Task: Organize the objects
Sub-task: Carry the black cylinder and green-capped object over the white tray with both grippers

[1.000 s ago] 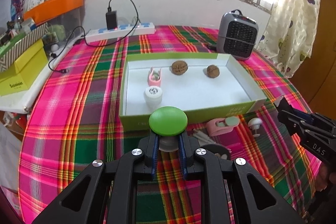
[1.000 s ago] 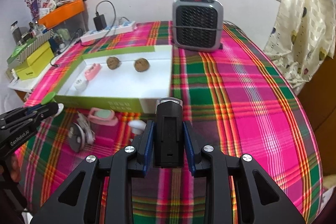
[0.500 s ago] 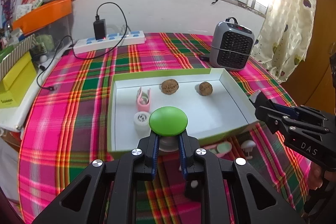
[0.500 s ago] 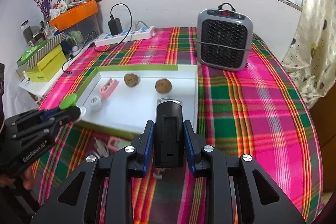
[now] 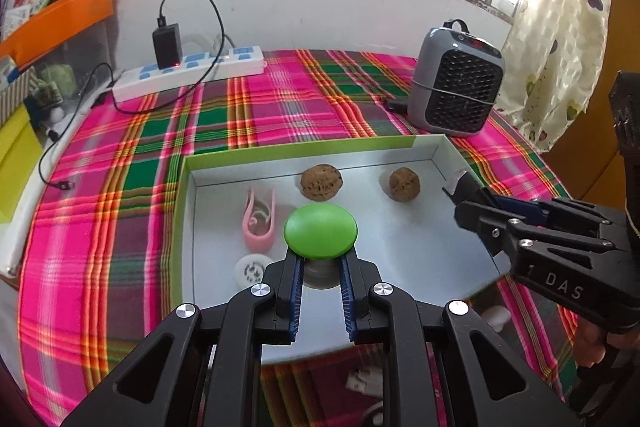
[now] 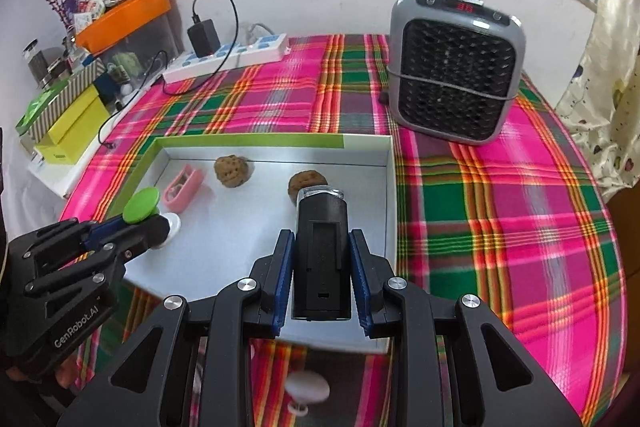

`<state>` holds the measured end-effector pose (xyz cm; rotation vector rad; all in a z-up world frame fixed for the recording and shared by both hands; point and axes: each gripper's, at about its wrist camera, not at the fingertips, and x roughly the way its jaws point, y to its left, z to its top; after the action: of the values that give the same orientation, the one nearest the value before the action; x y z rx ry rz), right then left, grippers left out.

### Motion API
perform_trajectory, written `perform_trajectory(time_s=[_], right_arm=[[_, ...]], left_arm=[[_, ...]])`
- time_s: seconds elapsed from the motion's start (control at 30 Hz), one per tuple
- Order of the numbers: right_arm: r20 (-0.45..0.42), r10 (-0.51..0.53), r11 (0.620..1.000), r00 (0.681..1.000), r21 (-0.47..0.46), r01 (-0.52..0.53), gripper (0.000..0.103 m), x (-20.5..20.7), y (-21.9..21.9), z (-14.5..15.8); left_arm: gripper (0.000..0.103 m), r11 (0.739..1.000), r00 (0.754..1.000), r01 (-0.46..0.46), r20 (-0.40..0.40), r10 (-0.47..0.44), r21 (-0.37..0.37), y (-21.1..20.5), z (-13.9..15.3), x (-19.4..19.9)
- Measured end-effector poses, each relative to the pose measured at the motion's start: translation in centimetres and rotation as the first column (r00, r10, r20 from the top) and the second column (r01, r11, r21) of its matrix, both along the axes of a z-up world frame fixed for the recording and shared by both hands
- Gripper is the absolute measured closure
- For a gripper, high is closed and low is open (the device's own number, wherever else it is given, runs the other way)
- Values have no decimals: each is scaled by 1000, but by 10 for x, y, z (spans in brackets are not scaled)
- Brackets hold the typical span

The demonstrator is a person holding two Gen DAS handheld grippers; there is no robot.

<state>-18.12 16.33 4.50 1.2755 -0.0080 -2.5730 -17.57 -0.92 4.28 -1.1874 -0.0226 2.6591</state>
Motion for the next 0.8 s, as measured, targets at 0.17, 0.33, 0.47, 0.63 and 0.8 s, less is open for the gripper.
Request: perform_trajectory(time_s=[0.17, 0.33, 0.47, 0.63, 0.8], right_arm=[[29, 6, 1000, 1000, 6, -6, 74, -13, -2, -10], [48, 3, 1000, 999, 24, -4, 74, -20, -4, -18], [51, 3, 999, 999, 33, -4, 74, -23, -6, -21], [46, -2, 999, 999, 43, 0, 74, -26, -10, -22], [39, 0, 998, 999, 60, -2, 74, -29, -13, -22]], left_arm=[[88, 1000, 1000, 5, 17, -5, -4, 3, -6, -12], [88, 1000, 1000, 3, 28, -3, -11, 3, -13, -21], [88, 1000, 999, 3, 35, -3, -18, 4, -16, -25], [88, 999, 999, 5, 33, -4, -32, 7, -18, -29], [88, 999, 999, 6, 38, -4, -46, 9, -21, -32]])
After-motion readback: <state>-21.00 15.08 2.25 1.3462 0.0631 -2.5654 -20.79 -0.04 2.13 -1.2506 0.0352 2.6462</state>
